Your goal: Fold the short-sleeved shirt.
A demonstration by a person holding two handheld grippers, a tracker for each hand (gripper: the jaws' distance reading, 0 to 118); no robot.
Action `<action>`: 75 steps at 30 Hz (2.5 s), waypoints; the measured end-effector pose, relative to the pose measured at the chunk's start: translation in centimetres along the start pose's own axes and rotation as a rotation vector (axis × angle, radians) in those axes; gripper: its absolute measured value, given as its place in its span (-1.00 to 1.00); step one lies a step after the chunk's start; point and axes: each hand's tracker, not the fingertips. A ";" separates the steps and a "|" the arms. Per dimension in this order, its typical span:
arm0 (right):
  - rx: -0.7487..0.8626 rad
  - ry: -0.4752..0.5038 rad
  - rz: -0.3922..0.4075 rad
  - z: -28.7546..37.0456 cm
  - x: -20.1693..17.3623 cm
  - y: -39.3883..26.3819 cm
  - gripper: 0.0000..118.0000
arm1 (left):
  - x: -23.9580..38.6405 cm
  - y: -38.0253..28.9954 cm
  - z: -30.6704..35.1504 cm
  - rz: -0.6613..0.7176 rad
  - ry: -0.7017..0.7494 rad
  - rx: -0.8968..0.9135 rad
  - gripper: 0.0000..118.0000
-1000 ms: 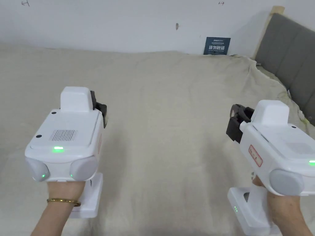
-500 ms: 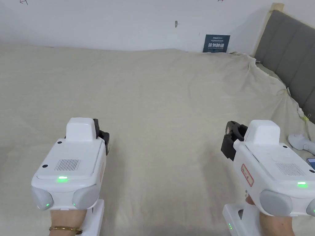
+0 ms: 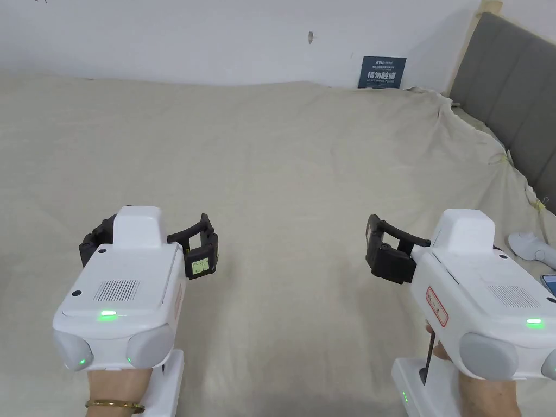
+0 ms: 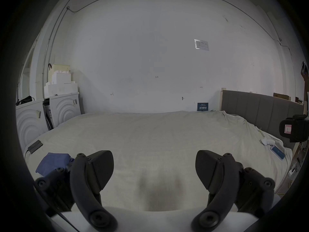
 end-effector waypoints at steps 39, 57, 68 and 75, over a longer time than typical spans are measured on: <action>-0.028 -0.022 0.007 -0.5 -0.5 -0.3 1.00 | -0.1 -0.6 0.2 -0.008 -0.003 -0.018 1.00; -0.030 -0.018 0.006 -0.4 -0.5 -0.4 1.00 | 0.0 -0.8 0.2 -0.013 -0.008 -0.021 1.00; -0.027 -0.016 0.006 -0.4 -0.4 -0.4 1.00 | -0.1 -0.7 0.2 -0.012 -0.008 -0.025 1.00; -0.027 -0.016 0.007 -0.4 -0.5 -0.3 1.00 | 0.0 -0.7 0.1 -0.013 -0.010 -0.025 1.00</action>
